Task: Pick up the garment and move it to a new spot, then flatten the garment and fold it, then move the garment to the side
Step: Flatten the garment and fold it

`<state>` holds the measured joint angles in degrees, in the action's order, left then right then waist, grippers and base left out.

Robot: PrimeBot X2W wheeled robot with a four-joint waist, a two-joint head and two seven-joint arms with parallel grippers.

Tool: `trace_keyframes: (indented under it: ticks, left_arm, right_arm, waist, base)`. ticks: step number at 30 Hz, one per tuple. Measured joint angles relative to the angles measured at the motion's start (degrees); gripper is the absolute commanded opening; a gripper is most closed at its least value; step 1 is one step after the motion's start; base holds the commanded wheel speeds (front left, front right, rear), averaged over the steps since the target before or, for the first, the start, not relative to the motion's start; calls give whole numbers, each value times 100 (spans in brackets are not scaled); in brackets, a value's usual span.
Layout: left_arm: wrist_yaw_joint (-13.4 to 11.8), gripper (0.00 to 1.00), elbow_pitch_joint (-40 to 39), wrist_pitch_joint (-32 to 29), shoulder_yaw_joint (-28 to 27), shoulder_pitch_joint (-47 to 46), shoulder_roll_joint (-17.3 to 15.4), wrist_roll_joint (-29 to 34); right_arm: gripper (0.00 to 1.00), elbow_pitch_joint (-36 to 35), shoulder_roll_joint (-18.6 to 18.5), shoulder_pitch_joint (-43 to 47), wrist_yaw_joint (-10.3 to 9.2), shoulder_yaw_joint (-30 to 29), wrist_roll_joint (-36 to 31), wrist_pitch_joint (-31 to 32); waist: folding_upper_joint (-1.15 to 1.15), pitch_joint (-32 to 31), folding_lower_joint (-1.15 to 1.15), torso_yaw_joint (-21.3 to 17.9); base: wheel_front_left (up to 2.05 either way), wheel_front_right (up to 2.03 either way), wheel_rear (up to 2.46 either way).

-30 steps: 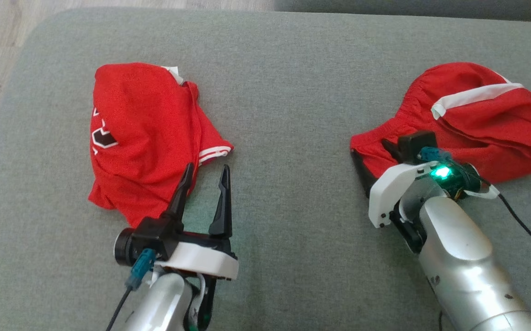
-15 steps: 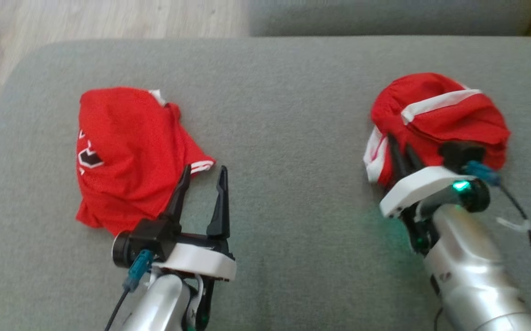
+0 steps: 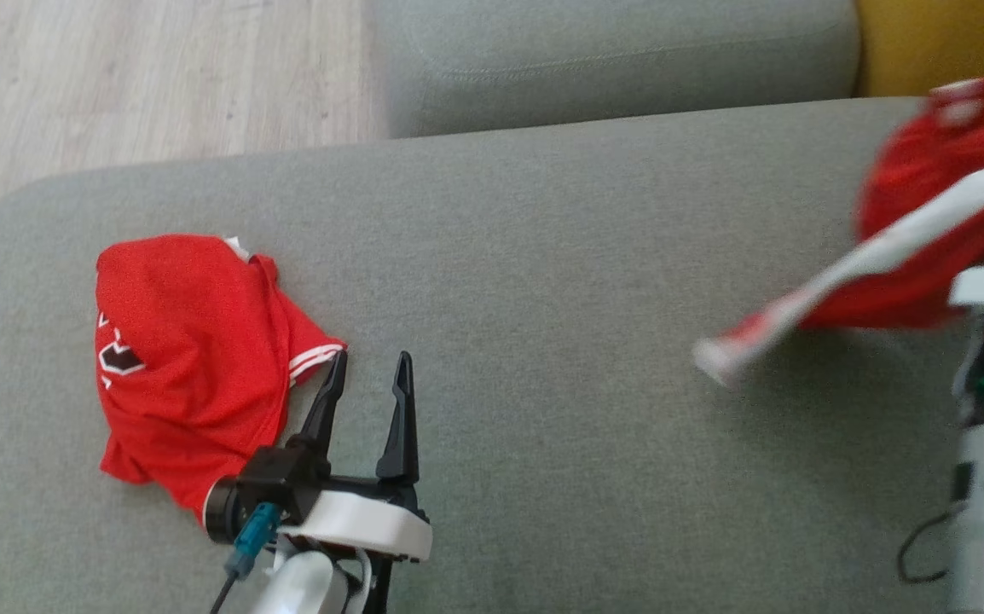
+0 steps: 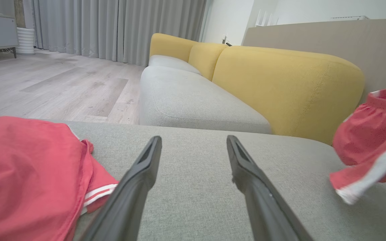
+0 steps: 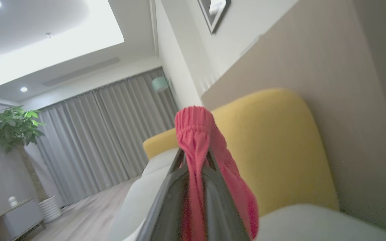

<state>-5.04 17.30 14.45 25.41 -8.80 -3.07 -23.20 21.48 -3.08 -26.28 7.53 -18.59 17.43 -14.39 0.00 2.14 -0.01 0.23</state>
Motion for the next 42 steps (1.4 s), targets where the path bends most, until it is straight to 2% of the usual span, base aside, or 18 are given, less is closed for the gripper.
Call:
trace_keyframes:
  ticks: [3, 6, 9, 12, 15, 19, 27, 29, 35, 42]
  left_arm:
    - [-1, 100, 0, 0, 7, 4, 0, -1]
    - [-1, 100, -1, 0, 27, 38, 0, -10]
    - [-1, 100, -10, 0, 59, 102, 0, -10]
    - [-1, 100, -48, 0, 82, 100, 0, -10]
    - [0, 100, -60, -1, 115, 82, 0, -10]
    - [1, 100, -62, -3, 198, -22, -1, -10]
    - [1, 100, -57, -26, 287, -278, 2, -2]
    - [1, 100, -35, -26, 304, -288, 1, -2]
    - [-9, 100, 21, -25, 299, -336, 2, -2]
    - [-11, 100, 62, -24, 285, -328, 2, -69]
  right_arm:
    - [0, -637, 7, -102, 0, -314, -416, 172]
    - [0, -1249, -19, -279, 0, -342, -769, 578]
    - [0, -1631, -113, -357, 0, -79, -918, 951]
    - [0, -1641, -164, -329, 0, 488, -1058, 1265]
    - [0, -1184, -192, -257, 0, 1262, -1071, 1492]
    - [0, -63, -242, -184, 0, 2205, -1091, 1488]
    - [0, 2178, -93, -775, 0, 3484, -884, 945]
    - [100, 2468, -100, -956, 0, 3885, -706, 814]
    - [100, 2997, -85, -1072, 0, 4706, -29, 673]
    - [100, 3172, -85, -1068, 0, 4779, 236, 603]
  waist:
    - [0, -79, 0, -53]
    - [0, -130, 0, -52]
    - [0, -111, 0, 4]
    - [0, -27, 0, 76]
    - [0, 104, 1, 168]
    - [0, 310, 1, 345]
    - [0, 763, 2, 733]
    - [0, 832, 2, 814]
    - [0, 809, 0, 803]
    - [0, 589, 1, 509]
  base:
    - [0, 0, 0]
    - [0, 0, 0]
    - [0, 0, 0]
    - [0, 0, 0]
    - [0, 0, 0]
    - [0, 0, 0]
    - [0, 0, 0]
    - [0, 0, 0]
    - [0, 0, 0]
    - [0, 0, 0]
